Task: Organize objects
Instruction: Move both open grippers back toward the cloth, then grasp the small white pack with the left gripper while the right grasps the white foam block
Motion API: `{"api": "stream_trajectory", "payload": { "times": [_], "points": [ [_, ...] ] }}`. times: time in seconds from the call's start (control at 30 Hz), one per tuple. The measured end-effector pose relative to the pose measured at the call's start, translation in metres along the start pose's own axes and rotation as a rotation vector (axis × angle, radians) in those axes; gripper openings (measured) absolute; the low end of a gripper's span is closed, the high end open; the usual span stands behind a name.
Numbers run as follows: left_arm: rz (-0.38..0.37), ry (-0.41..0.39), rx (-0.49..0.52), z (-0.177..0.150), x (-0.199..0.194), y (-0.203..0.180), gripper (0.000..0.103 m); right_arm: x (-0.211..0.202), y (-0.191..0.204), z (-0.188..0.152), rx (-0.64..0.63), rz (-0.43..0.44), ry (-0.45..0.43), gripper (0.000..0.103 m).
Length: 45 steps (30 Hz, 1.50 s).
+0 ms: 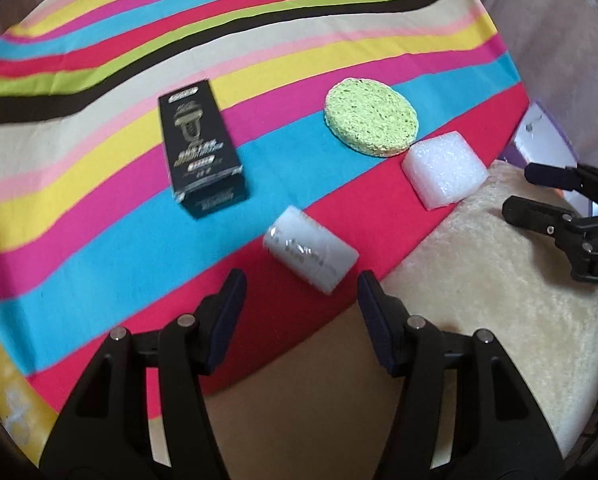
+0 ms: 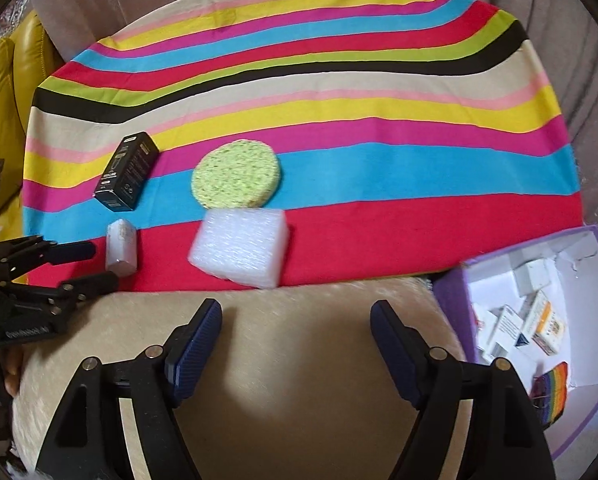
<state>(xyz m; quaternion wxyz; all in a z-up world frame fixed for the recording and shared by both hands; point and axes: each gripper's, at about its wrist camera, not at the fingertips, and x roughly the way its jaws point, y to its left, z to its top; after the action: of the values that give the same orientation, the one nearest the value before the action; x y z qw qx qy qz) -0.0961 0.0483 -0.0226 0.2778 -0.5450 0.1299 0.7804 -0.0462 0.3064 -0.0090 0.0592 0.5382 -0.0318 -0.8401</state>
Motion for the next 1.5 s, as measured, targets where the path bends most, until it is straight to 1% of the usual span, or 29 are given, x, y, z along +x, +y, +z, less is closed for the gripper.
{"api": "stream_trajectory", "payload": {
  "times": [0.17,0.33,0.4,0.6,0.8,0.87,0.9,0.93,1.13,1.27,1.37,1.5],
  "points": [
    [0.024,-0.001,0.058,0.008,0.006,-0.006,0.061,0.014,0.015,0.006,-0.025,-0.001,0.013,0.081],
    [0.003,0.0,0.073,0.013,0.012,-0.003,0.061,0.02,0.019,0.014,-0.007,0.01,0.019,0.081],
    [-0.007,0.0,0.066,0.011,0.013,-0.002,0.054,0.024,0.022,0.018,-0.009,0.003,0.022,0.081],
    [-0.039,-0.033,0.044,0.013,0.013,-0.001,0.053,0.036,0.032,0.025,-0.023,-0.021,0.03,0.081],
    [-0.063,-0.073,0.016,0.014,0.006,0.001,0.053,0.051,0.034,0.029,-0.019,-0.066,0.054,0.081],
    [-0.067,-0.08,0.006,0.015,0.005,0.0,0.053,0.054,0.035,0.03,-0.021,-0.082,0.057,0.075],
    [-0.07,-0.083,0.004,0.015,0.004,-0.001,0.053,0.056,0.035,0.03,-0.023,-0.088,0.065,0.066],
    [-0.072,-0.087,0.003,0.016,0.003,-0.002,0.053,0.059,0.035,0.03,-0.023,-0.098,0.07,0.06],
    [-0.08,-0.102,-0.036,0.014,-0.004,-0.009,0.053,0.052,0.033,0.029,-0.017,-0.093,0.042,0.059],
    [-0.084,-0.104,-0.085,0.011,-0.01,-0.014,0.053,0.042,0.033,0.028,-0.018,-0.102,0.009,0.059],
    [-0.042,-0.106,-0.113,0.01,-0.012,-0.02,0.053,0.036,0.034,0.027,-0.028,-0.115,-0.015,0.059],
    [-0.042,-0.111,-0.147,0.011,-0.015,-0.025,0.053,0.026,0.03,0.02,-0.025,-0.137,-0.04,0.059]
  ]
}}
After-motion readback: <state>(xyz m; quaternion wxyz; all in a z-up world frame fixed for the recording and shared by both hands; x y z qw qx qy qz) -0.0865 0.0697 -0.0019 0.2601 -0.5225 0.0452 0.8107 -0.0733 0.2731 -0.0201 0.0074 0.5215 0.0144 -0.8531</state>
